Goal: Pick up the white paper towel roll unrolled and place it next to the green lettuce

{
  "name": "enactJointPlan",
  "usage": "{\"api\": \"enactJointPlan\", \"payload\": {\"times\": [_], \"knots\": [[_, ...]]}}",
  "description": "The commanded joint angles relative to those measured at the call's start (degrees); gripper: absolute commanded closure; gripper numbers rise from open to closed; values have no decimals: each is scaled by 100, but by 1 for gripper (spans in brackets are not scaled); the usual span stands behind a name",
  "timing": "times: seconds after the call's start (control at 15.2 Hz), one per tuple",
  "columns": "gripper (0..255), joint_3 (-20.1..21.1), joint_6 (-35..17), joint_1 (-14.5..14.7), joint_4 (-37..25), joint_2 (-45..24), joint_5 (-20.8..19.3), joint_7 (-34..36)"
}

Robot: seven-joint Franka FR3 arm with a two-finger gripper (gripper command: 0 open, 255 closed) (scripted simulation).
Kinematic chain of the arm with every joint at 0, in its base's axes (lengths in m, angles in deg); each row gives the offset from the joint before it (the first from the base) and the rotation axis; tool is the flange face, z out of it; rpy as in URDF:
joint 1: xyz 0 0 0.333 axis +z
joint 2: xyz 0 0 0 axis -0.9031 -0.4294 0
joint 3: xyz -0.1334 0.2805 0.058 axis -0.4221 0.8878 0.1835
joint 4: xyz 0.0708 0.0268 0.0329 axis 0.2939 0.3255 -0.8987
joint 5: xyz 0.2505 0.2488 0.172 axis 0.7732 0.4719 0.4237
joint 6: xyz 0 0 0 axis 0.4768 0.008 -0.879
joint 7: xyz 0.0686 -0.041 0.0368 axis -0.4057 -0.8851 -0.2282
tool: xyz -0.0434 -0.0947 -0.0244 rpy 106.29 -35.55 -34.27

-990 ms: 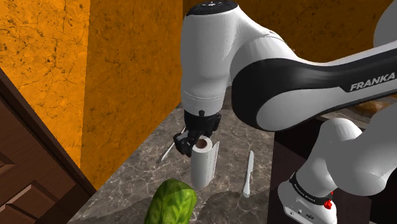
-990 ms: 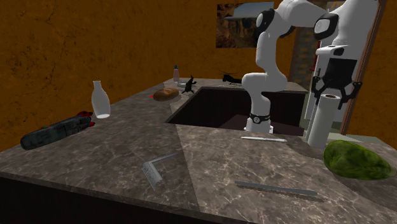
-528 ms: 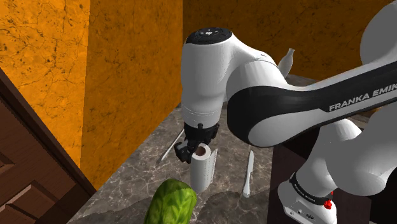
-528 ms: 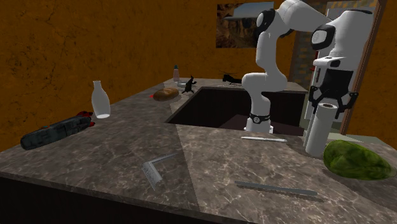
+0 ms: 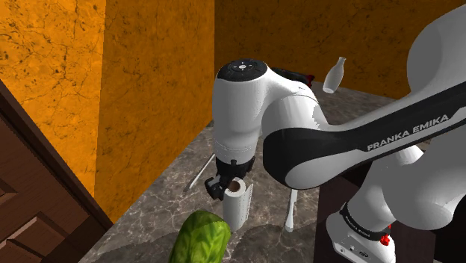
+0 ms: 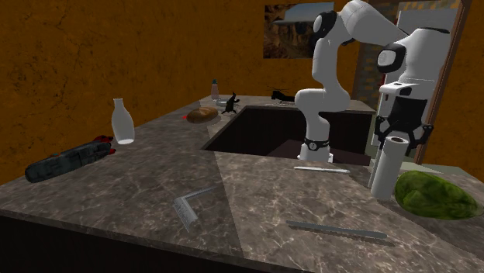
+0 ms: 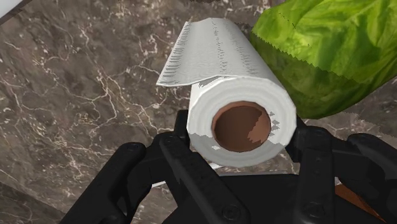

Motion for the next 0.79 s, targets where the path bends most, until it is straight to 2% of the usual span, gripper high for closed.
{"api": "enactJointPlan", "payload": {"times": [0.0,0.26,0.33,0.66,0.73], "knots": [[255,4,-24,-1,11,-11,-3,5],[255,4,-24,-1,11,-11,-3,5],[0,4,-24,-1,11,-11,-3,5],[0,4,-24,-1,11,-11,-3,5],[0,-17,183,10,-115,75,22,-18]]}}
